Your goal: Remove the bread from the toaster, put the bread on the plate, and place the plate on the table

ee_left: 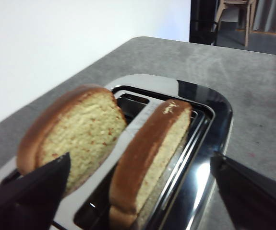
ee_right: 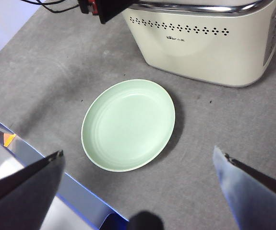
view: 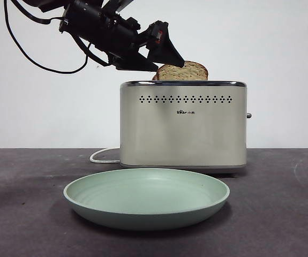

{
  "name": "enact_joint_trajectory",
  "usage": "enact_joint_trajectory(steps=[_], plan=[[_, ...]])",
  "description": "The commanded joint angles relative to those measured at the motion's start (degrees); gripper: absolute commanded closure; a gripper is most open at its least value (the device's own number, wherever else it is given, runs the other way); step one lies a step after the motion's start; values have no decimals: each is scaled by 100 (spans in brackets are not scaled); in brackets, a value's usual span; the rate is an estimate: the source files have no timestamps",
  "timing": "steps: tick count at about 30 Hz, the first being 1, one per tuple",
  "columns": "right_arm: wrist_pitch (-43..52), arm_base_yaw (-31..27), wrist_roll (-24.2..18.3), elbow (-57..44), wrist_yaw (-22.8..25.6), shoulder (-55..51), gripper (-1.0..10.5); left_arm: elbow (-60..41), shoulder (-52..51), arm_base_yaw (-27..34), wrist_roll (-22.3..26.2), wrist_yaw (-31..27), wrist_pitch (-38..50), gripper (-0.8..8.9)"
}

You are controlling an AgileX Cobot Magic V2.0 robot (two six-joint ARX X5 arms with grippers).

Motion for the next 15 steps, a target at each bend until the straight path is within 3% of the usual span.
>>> enact_joint_trajectory(steps=[1, 7, 15], plan=[[11, 13, 26, 13, -2, -2, 317, 13, 153, -22, 70, 0, 70, 446], [9, 11, 26, 13, 0, -2, 317, 13, 334, -85, 7, -9, 46, 453], [0, 11, 26, 13, 0, -2, 318, 13, 332, -168, -87, -103, 297, 824]])
